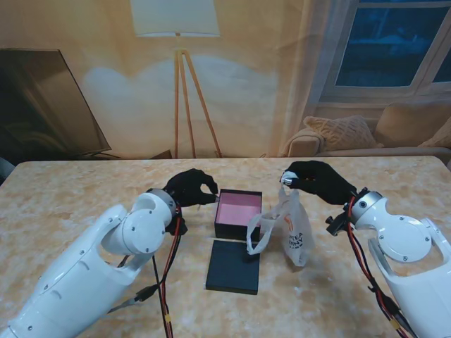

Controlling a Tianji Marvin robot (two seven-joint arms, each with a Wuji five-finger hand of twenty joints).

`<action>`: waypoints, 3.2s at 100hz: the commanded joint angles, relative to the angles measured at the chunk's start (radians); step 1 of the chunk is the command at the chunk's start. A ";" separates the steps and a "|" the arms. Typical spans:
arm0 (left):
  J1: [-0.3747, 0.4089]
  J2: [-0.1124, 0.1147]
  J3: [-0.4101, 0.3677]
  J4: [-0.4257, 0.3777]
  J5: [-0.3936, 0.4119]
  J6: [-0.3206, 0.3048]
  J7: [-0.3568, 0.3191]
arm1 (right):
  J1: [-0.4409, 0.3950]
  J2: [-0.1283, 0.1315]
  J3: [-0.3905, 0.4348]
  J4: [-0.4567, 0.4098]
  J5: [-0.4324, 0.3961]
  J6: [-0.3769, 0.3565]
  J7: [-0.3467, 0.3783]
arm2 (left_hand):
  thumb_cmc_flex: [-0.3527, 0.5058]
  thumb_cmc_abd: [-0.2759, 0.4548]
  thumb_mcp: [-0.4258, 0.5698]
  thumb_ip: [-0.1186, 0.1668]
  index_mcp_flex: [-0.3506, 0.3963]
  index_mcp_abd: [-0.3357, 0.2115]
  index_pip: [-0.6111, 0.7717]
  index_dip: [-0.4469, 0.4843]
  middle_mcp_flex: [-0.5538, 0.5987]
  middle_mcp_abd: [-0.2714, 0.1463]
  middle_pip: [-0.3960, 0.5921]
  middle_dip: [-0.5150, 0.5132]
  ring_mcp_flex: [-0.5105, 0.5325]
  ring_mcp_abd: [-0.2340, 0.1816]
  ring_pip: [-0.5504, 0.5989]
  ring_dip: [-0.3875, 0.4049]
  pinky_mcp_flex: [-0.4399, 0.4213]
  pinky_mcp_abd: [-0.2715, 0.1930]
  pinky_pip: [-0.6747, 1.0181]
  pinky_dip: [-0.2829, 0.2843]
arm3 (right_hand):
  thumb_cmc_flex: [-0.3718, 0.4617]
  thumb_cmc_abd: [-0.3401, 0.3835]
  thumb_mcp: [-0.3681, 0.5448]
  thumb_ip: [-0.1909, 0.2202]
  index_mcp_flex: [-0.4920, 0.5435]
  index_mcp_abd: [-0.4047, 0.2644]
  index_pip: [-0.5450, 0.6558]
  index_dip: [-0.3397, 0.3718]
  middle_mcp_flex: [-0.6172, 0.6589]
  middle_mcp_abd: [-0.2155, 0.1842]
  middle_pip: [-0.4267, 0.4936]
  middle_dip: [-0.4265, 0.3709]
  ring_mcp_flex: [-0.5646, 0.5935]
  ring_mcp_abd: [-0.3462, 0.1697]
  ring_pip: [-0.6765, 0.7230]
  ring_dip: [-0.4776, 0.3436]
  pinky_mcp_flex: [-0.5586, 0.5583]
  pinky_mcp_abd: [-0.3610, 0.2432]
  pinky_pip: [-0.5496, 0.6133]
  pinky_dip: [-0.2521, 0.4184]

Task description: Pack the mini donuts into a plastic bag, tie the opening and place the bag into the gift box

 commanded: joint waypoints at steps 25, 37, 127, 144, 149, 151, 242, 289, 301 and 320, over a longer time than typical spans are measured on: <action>0.083 0.067 -0.125 0.072 0.122 -0.103 -0.116 | 0.003 -0.011 -0.014 -0.003 0.017 0.057 0.015 | 0.074 -0.038 -0.039 -0.033 0.032 -0.038 -0.006 0.052 0.028 -0.004 -0.036 0.006 0.017 0.015 -0.056 0.002 -0.006 -0.001 -0.023 0.014 | 0.073 0.097 0.076 0.091 -0.017 -0.084 0.077 0.019 0.034 -0.042 0.136 0.148 0.044 -0.046 0.186 0.149 0.024 0.034 0.087 0.060; 0.108 0.086 -0.184 0.090 0.187 -0.176 -0.183 | 0.005 -0.012 -0.014 -0.003 0.022 0.066 0.016 | 0.090 -0.045 -0.040 -0.031 0.017 -0.057 -0.016 0.057 0.029 -0.018 -0.043 0.005 0.017 0.005 -0.075 -0.009 -0.005 -0.004 -0.036 0.010 | 0.073 0.098 0.075 0.092 -0.017 -0.081 0.079 0.020 0.032 -0.037 0.152 0.164 0.044 -0.046 0.215 0.169 0.023 0.037 0.093 0.065; 0.302 0.127 -0.487 0.176 0.478 -0.492 -0.248 | 0.007 -0.012 -0.015 0.000 0.020 0.083 0.019 | 0.086 -0.064 0.010 0.039 -0.078 -0.170 -0.051 0.006 0.073 -0.074 -0.030 0.038 0.104 -0.056 -0.086 0.012 0.057 -0.036 -0.116 -0.018 | 0.073 0.101 0.068 0.092 -0.021 -0.083 0.077 0.018 0.025 -0.040 0.181 0.179 0.037 -0.050 0.251 0.194 0.025 0.037 0.111 0.078; 0.354 0.127 -0.544 0.173 0.458 -0.553 -0.229 | 0.010 -0.012 -0.016 0.003 0.019 0.085 0.020 | 0.076 -0.079 0.025 0.036 -0.094 -0.178 -0.055 -0.004 0.077 -0.078 -0.031 0.040 0.125 -0.064 -0.080 0.016 0.072 -0.037 -0.119 -0.019 | 0.074 0.100 0.068 0.092 -0.022 -0.082 0.077 0.017 0.024 -0.039 0.182 0.180 0.036 -0.049 0.252 0.195 0.025 0.038 0.112 0.080; 0.366 0.126 -0.556 0.175 0.464 -0.570 -0.212 | 0.010 -0.012 -0.018 0.005 0.018 0.085 0.020 | 0.075 -0.090 0.033 0.035 -0.100 -0.184 -0.057 -0.008 0.078 -0.081 -0.030 0.041 0.132 -0.067 -0.076 0.019 0.076 -0.037 -0.120 -0.019 | 0.074 0.100 0.068 0.091 -0.021 -0.082 0.077 0.017 0.025 -0.040 0.183 0.180 0.037 -0.050 0.253 0.195 0.025 0.038 0.112 0.080; 0.369 0.126 -0.561 0.176 0.468 -0.578 -0.205 | 0.010 -0.012 -0.018 0.005 0.018 0.086 0.020 | 0.074 -0.094 0.036 0.035 -0.105 -0.188 -0.059 -0.010 0.079 -0.082 -0.030 0.041 0.134 -0.067 -0.075 0.020 0.077 -0.037 -0.121 -0.020 | 0.074 0.100 0.068 0.091 -0.021 -0.082 0.077 0.017 0.025 -0.040 0.183 0.180 0.036 -0.049 0.253 0.195 0.024 0.038 0.112 0.080; 0.441 0.133 -0.631 0.205 0.479 -0.736 -0.169 | 0.006 -0.014 -0.021 0.001 0.003 0.081 0.002 | -0.012 -0.264 0.198 -0.005 -0.109 -0.199 0.206 0.150 0.067 -0.088 -0.026 0.092 0.202 -0.106 -0.048 0.079 0.107 -0.023 -0.143 -0.008 | 0.078 0.099 0.063 0.088 -0.023 -0.085 0.074 0.013 0.023 -0.041 0.187 0.182 0.034 -0.050 0.257 0.197 0.024 0.046 0.125 0.089; 0.479 0.135 -0.653 0.151 0.521 -0.772 -0.183 | 0.008 -0.014 -0.022 0.003 0.000 0.078 0.003 | 0.109 -0.276 0.027 -0.119 -0.069 -0.226 0.479 0.255 0.238 -0.151 0.089 0.141 0.350 -0.134 0.043 0.118 0.195 -0.028 -0.032 0.063 | 0.079 0.097 0.062 0.086 -0.025 -0.085 0.074 0.010 0.022 -0.040 0.188 0.181 0.035 -0.049 0.257 0.197 0.029 0.048 0.129 0.091; 0.489 0.137 -0.665 0.135 0.510 -0.798 -0.201 | 0.008 -0.014 -0.022 0.004 0.000 0.078 0.002 | 0.157 -0.238 -0.048 -0.100 -0.005 -0.243 0.530 0.174 0.318 -0.215 0.146 0.167 0.402 -0.147 0.068 0.126 0.206 -0.029 -0.019 0.063 | 0.080 0.098 0.062 0.086 -0.024 -0.085 0.074 0.009 0.022 -0.040 0.188 0.182 0.034 -0.049 0.257 0.197 0.027 0.047 0.128 0.091; 0.501 0.142 -0.674 0.114 0.482 -0.812 -0.251 | 0.006 -0.015 -0.024 0.003 -0.002 0.080 -0.002 | 0.166 -0.174 -0.122 -0.078 0.042 -0.220 0.523 0.084 0.362 -0.209 0.160 0.149 0.443 -0.148 0.108 0.151 0.222 -0.029 0.011 0.072 | 0.080 0.098 0.062 0.086 -0.024 -0.084 0.074 0.008 0.024 -0.039 0.189 0.182 0.035 -0.049 0.258 0.197 0.028 0.048 0.129 0.092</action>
